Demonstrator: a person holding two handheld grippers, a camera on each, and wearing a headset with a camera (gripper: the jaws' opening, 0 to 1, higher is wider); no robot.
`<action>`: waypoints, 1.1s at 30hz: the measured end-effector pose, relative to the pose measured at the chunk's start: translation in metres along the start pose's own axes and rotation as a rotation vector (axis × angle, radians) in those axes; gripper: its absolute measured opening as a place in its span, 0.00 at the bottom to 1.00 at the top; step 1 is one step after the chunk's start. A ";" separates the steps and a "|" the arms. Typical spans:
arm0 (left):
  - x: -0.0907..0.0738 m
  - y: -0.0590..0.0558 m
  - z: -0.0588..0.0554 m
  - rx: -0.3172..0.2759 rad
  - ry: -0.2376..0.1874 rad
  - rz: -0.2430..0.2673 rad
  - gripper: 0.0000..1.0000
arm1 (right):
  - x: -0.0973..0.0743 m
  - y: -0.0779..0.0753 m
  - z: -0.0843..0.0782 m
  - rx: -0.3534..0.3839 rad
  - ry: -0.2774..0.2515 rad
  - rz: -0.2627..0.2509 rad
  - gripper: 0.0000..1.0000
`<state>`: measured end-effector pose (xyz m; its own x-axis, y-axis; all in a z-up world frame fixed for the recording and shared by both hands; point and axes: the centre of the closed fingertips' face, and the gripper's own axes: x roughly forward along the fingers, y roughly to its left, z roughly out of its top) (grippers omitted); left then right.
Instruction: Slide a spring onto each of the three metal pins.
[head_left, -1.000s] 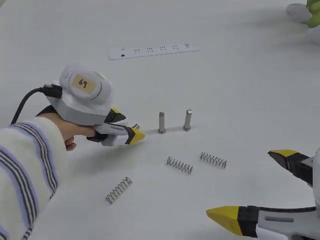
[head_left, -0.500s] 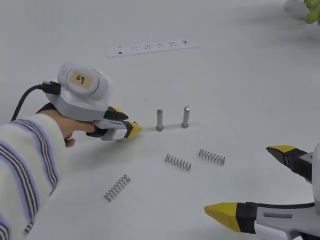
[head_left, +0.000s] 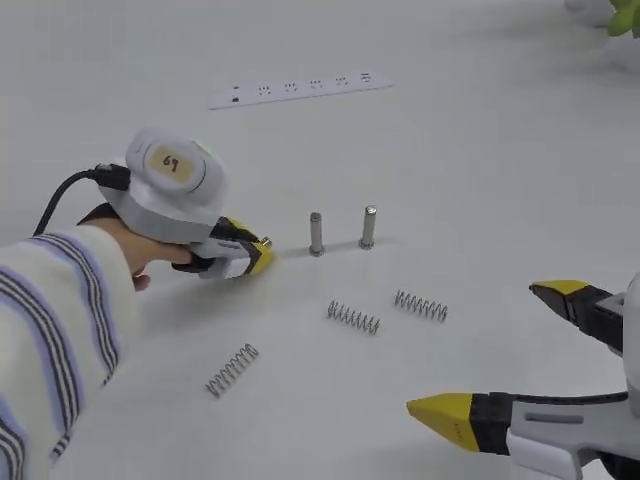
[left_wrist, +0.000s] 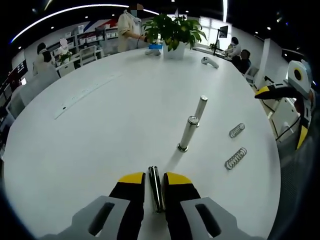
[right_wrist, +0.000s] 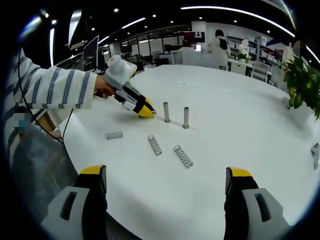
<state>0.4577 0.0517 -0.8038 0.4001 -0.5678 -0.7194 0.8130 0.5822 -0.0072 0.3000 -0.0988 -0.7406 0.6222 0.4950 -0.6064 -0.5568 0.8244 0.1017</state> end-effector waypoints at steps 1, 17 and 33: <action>0.000 0.002 0.000 0.001 0.000 0.006 0.06 | 0.000 0.000 0.000 0.001 0.000 0.000 0.98; 0.003 0.007 0.004 -0.002 -0.004 0.057 0.01 | 0.000 0.001 0.000 0.000 0.004 0.000 0.97; 0.003 0.005 0.003 0.002 0.005 0.074 0.00 | 0.000 0.001 0.000 0.000 0.005 0.003 0.96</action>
<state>0.4637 0.0512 -0.8039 0.4571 -0.5201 -0.7215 0.7822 0.6212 0.0478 0.2987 -0.0979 -0.7405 0.6178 0.4957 -0.6104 -0.5583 0.8232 0.1035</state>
